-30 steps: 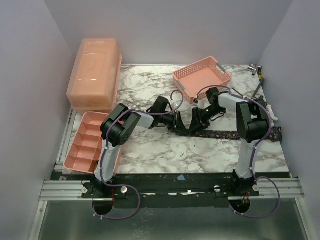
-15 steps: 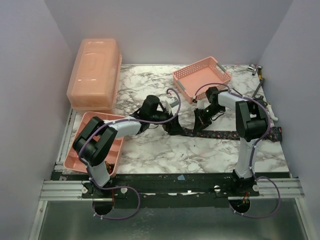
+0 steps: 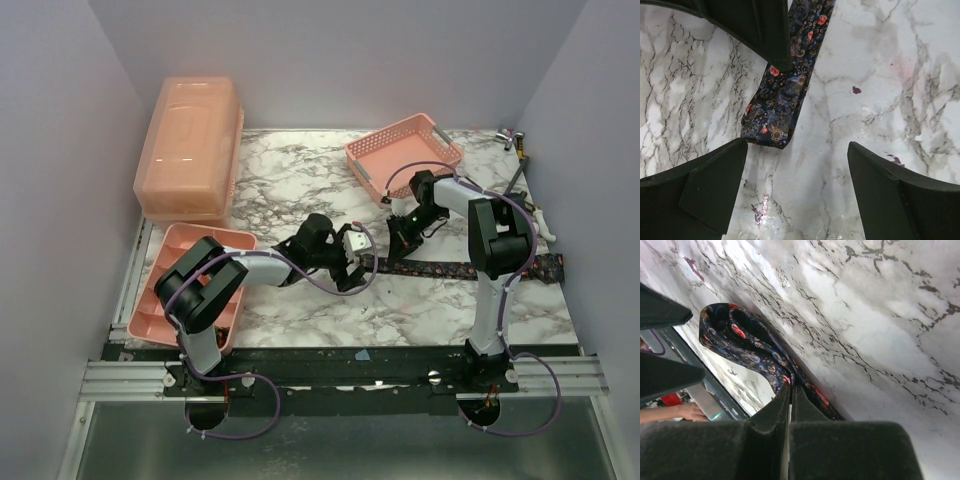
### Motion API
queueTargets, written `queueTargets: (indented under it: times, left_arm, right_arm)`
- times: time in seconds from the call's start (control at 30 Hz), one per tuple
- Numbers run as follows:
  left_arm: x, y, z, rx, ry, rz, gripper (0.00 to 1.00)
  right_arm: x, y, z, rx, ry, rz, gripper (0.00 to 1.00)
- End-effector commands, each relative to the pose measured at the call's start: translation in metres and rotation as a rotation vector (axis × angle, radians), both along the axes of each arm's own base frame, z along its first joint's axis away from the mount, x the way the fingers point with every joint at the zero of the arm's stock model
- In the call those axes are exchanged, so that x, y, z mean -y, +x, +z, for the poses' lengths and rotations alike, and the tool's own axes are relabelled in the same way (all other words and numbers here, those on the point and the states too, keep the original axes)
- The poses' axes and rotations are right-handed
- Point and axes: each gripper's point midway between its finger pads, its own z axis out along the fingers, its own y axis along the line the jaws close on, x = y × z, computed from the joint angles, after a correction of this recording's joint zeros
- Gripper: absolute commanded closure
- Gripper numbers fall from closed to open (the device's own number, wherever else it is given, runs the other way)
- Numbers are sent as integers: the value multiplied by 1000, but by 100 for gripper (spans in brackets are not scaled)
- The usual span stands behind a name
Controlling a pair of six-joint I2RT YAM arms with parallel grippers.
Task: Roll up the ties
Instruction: Roll the tie at the center of the board.
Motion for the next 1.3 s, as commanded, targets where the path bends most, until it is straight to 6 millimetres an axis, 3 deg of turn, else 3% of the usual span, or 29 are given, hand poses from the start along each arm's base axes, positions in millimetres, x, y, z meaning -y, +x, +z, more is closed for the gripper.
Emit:
queueTargets:
  times: [0.0,0.17,0.3,0.47,0.6,0.83,0.93,1.07,1.27]
  left_arm:
    - [8,19,-5,180,33,-11,12]
    - [16,31,-16,169,74,9,11]
    - [26,30,-14,184,75,-36,11]
    - [33,23,-15,136,127,-66,19]
    - [23,6,-32,66,189,-81,29]
    - [-13,-23,-53,36,241,-73,42]
    - [-17,-30,-48,53,210,-83,38]
    - [-9,-27,-32,72,153,-71,19]
    - [16,-24,-30,69,146,-99,17]
  right_arm:
    - [4,1,-4,10,-21,55,99]
    - [4,-6,-7,-9,-13,79,99]
    - [0,-9,-6,-9,-3,91,99]
    - [-1,-12,-4,-8,-2,103,99]
    - [-4,-18,-5,-14,5,118,99]
    - [-18,-39,1,-27,40,135,99]
    - [-24,-43,6,-16,57,134,99]
    - [-27,-41,10,-5,64,134,99]
    - [-33,-41,12,-4,73,138,99]
